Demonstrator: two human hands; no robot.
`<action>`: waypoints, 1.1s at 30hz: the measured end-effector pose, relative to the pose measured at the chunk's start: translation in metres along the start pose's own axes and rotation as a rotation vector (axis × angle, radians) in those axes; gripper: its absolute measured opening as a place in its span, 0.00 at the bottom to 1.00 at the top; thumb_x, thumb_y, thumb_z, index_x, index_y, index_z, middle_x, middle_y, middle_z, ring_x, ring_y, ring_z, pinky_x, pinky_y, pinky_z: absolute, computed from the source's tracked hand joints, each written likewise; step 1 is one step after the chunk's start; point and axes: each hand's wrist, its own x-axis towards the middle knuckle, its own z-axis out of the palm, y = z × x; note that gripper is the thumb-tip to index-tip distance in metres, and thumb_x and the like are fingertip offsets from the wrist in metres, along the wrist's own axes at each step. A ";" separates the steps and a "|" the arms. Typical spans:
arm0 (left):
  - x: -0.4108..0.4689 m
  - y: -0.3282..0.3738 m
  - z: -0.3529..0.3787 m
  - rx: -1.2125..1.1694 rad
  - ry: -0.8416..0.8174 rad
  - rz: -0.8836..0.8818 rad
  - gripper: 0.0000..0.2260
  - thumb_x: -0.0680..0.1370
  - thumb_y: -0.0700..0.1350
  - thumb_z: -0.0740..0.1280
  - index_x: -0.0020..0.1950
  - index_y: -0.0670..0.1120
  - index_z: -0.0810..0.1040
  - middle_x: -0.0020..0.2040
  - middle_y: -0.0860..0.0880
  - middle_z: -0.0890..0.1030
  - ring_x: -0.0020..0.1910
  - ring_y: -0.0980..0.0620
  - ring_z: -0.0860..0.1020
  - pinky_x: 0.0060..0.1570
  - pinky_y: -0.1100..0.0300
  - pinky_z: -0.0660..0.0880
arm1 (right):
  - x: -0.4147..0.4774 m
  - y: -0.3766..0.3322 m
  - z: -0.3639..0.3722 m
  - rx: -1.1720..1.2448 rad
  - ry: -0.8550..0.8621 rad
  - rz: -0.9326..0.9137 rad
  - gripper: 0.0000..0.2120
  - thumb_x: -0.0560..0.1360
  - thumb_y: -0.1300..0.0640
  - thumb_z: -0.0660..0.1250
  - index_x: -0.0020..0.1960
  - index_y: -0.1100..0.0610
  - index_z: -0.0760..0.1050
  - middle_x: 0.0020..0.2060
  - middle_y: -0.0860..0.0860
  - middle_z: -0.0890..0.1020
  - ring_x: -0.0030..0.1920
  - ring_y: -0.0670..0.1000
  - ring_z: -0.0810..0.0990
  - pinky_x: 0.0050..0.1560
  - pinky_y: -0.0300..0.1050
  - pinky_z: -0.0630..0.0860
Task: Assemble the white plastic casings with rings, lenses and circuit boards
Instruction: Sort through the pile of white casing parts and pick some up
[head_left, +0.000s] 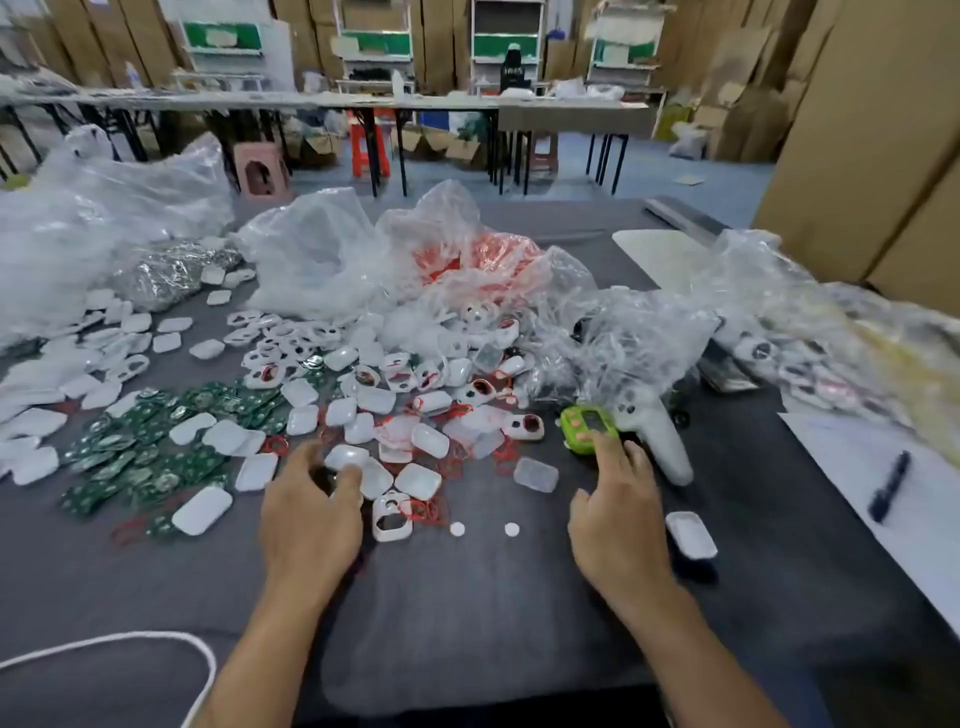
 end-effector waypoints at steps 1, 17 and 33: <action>0.002 -0.001 0.000 -0.014 0.007 0.002 0.20 0.79 0.50 0.67 0.70 0.49 0.74 0.66 0.45 0.80 0.65 0.42 0.76 0.65 0.45 0.71 | 0.003 0.003 0.002 -0.041 -0.037 -0.020 0.32 0.75 0.65 0.67 0.78 0.58 0.65 0.75 0.56 0.70 0.76 0.59 0.62 0.77 0.54 0.61; -0.016 0.011 0.004 0.035 0.106 0.251 0.18 0.78 0.45 0.69 0.68 0.46 0.77 0.64 0.47 0.80 0.66 0.46 0.71 0.68 0.51 0.66 | 0.004 -0.008 0.019 -0.171 -0.071 -0.250 0.34 0.80 0.63 0.60 0.83 0.52 0.54 0.82 0.52 0.56 0.82 0.53 0.50 0.80 0.47 0.44; 0.099 0.020 0.068 0.255 -0.223 0.429 0.30 0.82 0.56 0.63 0.82 0.55 0.55 0.82 0.48 0.59 0.81 0.47 0.54 0.79 0.52 0.53 | 0.101 -0.110 0.127 -0.015 -0.287 -0.480 0.32 0.77 0.59 0.59 0.81 0.53 0.59 0.80 0.50 0.62 0.80 0.51 0.55 0.79 0.45 0.43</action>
